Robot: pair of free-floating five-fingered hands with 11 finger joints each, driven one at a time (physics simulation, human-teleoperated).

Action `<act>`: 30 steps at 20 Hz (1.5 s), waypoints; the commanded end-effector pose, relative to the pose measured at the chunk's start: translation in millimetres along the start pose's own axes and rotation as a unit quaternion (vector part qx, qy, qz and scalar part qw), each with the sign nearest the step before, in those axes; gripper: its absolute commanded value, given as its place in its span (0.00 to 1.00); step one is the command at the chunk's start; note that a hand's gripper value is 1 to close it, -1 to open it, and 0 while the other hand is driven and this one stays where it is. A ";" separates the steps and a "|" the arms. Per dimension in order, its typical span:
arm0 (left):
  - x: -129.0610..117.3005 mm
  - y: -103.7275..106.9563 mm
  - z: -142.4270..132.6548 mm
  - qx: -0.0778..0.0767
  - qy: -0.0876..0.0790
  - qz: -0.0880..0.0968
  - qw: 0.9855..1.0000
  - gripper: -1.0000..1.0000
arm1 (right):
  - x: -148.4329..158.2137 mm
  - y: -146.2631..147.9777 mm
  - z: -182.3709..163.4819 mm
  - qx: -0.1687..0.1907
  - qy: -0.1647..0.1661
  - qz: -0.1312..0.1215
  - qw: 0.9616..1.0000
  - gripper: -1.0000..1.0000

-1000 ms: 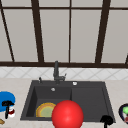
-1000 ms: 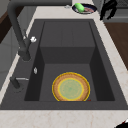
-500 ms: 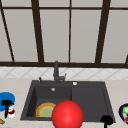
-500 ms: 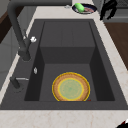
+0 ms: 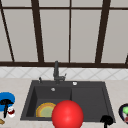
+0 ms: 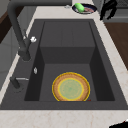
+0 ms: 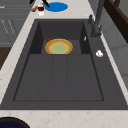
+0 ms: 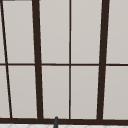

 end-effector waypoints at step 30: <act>9.1 7.9 -24.2 0.003 0.005 -0.048 0.999 1.00 | 0.0 0.0 0.0 0.000 0.000 0.000 1.000 0.50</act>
